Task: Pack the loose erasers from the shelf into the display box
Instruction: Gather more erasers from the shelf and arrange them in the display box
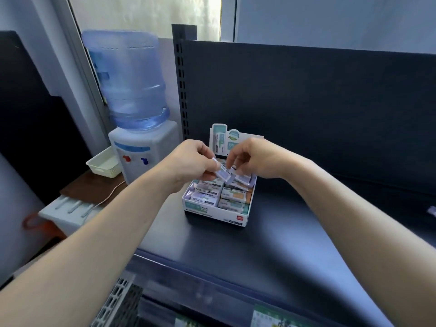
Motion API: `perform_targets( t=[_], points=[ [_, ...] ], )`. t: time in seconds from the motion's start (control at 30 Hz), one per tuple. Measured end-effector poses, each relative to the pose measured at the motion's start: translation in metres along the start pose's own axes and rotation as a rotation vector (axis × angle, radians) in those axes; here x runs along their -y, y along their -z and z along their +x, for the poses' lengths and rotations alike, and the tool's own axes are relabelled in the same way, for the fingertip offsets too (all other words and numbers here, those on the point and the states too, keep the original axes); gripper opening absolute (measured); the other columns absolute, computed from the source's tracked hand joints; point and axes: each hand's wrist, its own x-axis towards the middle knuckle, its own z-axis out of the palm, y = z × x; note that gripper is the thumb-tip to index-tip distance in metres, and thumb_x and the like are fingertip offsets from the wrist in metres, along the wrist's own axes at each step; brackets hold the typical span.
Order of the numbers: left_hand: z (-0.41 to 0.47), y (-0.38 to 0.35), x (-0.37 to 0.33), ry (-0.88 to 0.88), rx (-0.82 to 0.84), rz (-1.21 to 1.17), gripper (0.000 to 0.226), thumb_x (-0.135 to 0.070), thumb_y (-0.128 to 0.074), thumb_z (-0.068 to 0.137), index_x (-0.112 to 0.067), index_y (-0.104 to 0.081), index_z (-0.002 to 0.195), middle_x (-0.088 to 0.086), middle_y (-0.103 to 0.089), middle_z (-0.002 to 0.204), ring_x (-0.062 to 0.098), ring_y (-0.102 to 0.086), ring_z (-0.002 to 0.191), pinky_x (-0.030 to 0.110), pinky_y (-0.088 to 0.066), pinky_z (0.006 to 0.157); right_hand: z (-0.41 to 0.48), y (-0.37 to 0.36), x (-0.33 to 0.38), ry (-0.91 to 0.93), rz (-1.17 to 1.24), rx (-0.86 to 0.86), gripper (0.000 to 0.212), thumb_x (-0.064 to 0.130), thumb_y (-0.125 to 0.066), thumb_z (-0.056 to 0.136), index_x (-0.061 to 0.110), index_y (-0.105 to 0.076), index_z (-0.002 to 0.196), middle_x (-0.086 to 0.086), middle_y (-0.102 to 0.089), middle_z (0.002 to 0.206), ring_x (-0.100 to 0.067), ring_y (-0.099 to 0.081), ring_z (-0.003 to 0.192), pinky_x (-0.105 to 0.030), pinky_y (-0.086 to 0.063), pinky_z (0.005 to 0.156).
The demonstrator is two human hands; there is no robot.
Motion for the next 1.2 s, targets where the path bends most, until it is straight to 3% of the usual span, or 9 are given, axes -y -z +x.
perform_targets(
  t=[0.17,0.37,0.47,0.63,0.77,0.87,1.03,1.2],
  points=[
    [0.000,-0.005,0.000,0.040,0.010,-0.014,0.017,0.006,-0.068,0.080,-0.003,-0.055,0.084,0.015,-0.063,0.082,0.022,-0.067,0.066,0.032,-0.060,0.070,0.002,0.001,-0.003,0.004,-0.037,-0.024,0.027,-0.003,-0.064,0.078,0.023,-0.065,0.083,0.006,-0.061,0.073,-0.011,-0.056,0.068,-0.027,-0.050,0.069],
    [0.001,-0.016,0.001,0.048,0.010,0.030,0.020,0.003,-0.073,0.077,-0.005,-0.055,0.080,0.012,-0.063,0.071,0.023,-0.068,0.058,0.036,-0.061,0.068,-0.002,0.006,-0.008,0.022,-0.049,-0.154,0.020,0.002,-0.064,0.079,0.022,-0.068,0.082,0.010,-0.057,0.071,-0.006,-0.051,0.065,-0.016,-0.042,0.057],
    [0.001,-0.022,0.000,0.025,-0.012,0.080,0.020,0.000,-0.075,0.076,-0.006,-0.055,0.077,0.009,-0.063,0.067,0.017,-0.065,0.051,0.029,-0.060,0.061,-0.006,0.009,-0.010,0.034,-0.018,-0.192,0.016,0.006,-0.063,0.082,0.020,-0.069,0.084,0.007,-0.059,0.073,-0.004,-0.050,0.064,-0.015,-0.041,0.056],
    [0.003,-0.030,0.002,-0.022,-0.062,0.335,0.022,-0.018,-0.082,0.070,-0.010,-0.061,0.068,0.006,-0.064,0.065,0.020,-0.064,0.061,0.035,-0.058,0.068,-0.012,0.011,-0.010,0.039,0.012,-0.229,0.015,0.010,-0.064,0.084,0.024,-0.067,0.081,0.010,-0.059,0.072,-0.002,-0.052,0.063,-0.014,-0.039,0.056],
    [0.005,-0.031,0.002,-0.027,-0.049,0.433,0.021,-0.019,-0.081,0.068,-0.010,-0.063,0.065,0.001,-0.059,0.059,0.016,-0.053,0.055,0.025,-0.045,0.050,-0.016,0.011,-0.009,0.027,0.012,-0.240,0.014,0.010,-0.063,0.084,0.022,-0.067,0.081,0.010,-0.057,0.069,-0.002,-0.050,0.061,-0.013,-0.038,0.055],
    [0.007,-0.029,0.001,-0.031,-0.023,0.419,0.019,-0.017,-0.081,0.069,-0.010,-0.063,0.066,0.003,-0.061,0.064,0.017,-0.054,0.058,0.030,-0.050,0.058,-0.020,0.012,-0.010,0.012,0.013,-0.258,0.014,0.010,-0.062,0.084,0.023,-0.067,0.079,0.011,-0.056,0.066,-0.002,-0.049,0.059,-0.013,-0.038,0.054],
    [0.016,-0.034,-0.017,-0.181,-0.036,0.360,0.016,-0.017,-0.076,0.077,-0.013,-0.062,0.069,0.000,-0.064,0.077,0.012,-0.055,0.066,0.026,-0.046,0.059,-0.038,0.020,-0.019,-0.057,-0.013,-0.320,0.012,0.011,-0.062,0.085,0.020,-0.068,0.082,0.012,-0.057,0.066,-0.003,-0.051,0.060,-0.014,-0.041,0.057],
    [0.019,-0.084,-0.047,-0.362,0.172,0.354,0.016,-0.018,-0.073,0.078,-0.015,-0.062,0.066,0.000,-0.058,0.066,0.012,-0.053,0.060,0.028,-0.046,0.064,-0.086,0.037,-0.046,-0.236,-0.110,-0.372,0.011,0.015,-0.061,0.087,0.020,-0.071,0.088,0.015,-0.057,0.072,0.000,-0.051,0.065,-0.011,-0.038,0.056]
  ],
)
